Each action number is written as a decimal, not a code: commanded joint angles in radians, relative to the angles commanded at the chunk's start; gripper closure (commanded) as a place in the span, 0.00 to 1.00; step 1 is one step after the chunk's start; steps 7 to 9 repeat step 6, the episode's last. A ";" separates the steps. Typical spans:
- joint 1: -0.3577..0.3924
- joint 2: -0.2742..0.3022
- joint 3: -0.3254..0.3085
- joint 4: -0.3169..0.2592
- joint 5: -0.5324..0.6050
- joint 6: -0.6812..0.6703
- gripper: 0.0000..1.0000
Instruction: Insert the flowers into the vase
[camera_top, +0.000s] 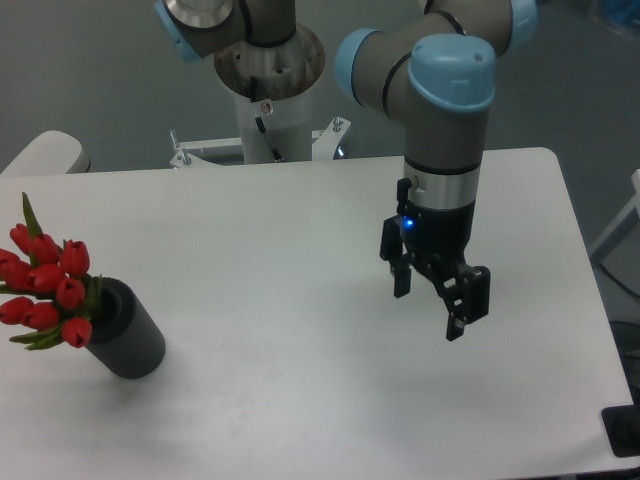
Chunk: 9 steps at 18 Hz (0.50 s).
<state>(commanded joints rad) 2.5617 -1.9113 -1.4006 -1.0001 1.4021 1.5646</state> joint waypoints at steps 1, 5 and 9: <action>0.000 0.000 0.000 0.000 0.000 0.006 0.00; 0.000 0.000 0.002 -0.002 0.000 0.011 0.00; 0.000 -0.002 0.003 0.000 0.000 0.011 0.00</action>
